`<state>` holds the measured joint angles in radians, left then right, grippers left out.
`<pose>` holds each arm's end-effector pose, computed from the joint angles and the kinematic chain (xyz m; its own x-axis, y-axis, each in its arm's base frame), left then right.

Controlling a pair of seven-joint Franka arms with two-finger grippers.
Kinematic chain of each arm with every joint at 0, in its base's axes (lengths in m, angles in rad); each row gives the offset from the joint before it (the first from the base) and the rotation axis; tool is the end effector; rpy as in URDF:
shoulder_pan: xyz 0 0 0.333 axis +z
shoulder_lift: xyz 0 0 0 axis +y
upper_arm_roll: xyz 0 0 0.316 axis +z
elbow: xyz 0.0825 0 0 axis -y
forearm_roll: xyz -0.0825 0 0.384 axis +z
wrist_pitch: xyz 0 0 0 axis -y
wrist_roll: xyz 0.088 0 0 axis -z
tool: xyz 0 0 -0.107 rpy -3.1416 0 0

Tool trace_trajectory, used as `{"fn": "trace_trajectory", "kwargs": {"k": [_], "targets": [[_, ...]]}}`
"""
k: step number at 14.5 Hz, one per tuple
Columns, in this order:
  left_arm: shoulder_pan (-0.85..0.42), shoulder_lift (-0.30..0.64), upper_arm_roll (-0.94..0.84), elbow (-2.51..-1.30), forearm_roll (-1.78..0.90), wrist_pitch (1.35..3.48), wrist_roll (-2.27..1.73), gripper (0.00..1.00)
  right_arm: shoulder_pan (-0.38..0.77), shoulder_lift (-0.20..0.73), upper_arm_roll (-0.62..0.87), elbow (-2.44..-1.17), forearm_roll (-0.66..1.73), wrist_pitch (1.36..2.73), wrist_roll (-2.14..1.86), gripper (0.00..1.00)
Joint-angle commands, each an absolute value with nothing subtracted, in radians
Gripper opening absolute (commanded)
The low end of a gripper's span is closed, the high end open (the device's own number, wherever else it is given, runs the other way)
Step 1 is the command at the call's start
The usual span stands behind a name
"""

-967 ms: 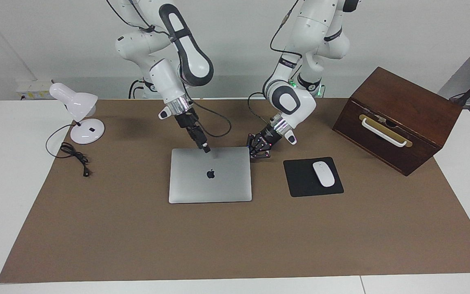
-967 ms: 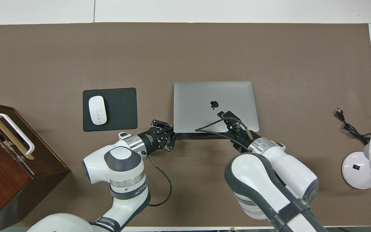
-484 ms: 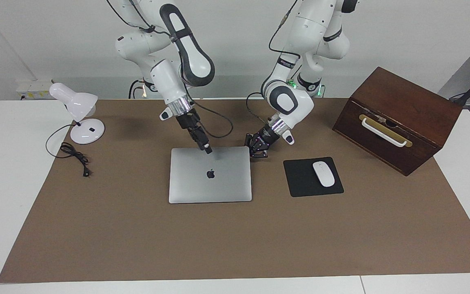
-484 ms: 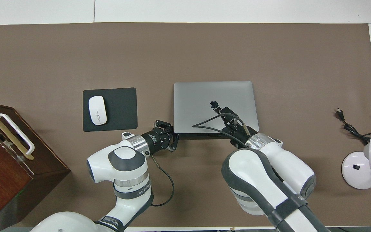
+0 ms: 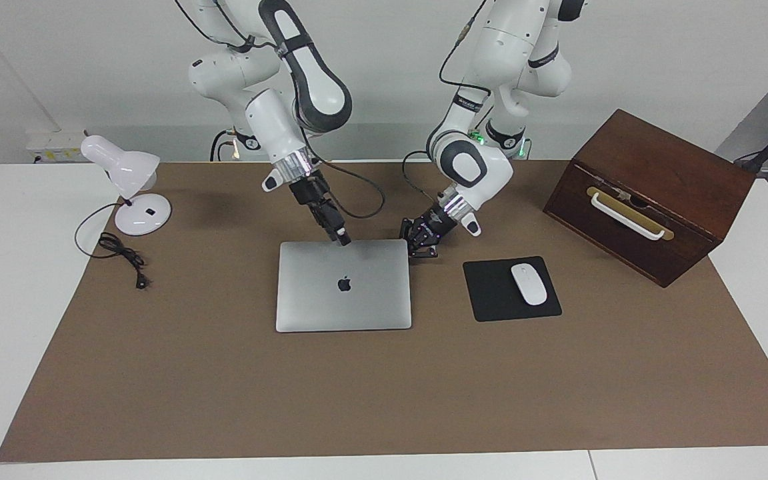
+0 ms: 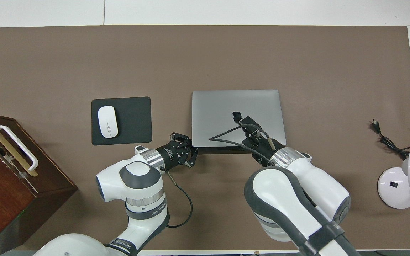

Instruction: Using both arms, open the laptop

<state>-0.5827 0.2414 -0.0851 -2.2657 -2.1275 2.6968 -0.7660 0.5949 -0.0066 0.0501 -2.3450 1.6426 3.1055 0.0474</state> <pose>0.4217 -0.2973 0.2409 -0.3408 0.4831 -0.8065 0.8794 0.4673 -0.0917 0.4412 0.2270 0.3615 0.5513 -0.8270 -0.1102 -0.6233 -0.3204 -0.7133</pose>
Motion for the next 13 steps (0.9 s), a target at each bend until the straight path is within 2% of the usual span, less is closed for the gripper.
{"fn": "trace_trajectory", "kwargs": {"k": [1, 8, 13], "targets": [[-0.598, 0.288, -0.075, -2.246, -2.155, 2.723, -0.739, 0.0, 0.614, -0.037, 0.055, -2.381, 1.678, 3.097, 0.063, 1.0], [-0.598, 0.299, -0.075, -2.246, -2.152, 2.724, -0.738, 0.0, 0.624, -0.029, 0.055, -2.41, 1.68, 3.094, 0.064, 1.0], [-0.597, 0.299, -0.075, -2.246, -2.151, 2.73, -0.738, 0.0, 0.614, 0.012, 0.052, -2.404, 1.68, 3.082, 0.055, 1.0]]}}
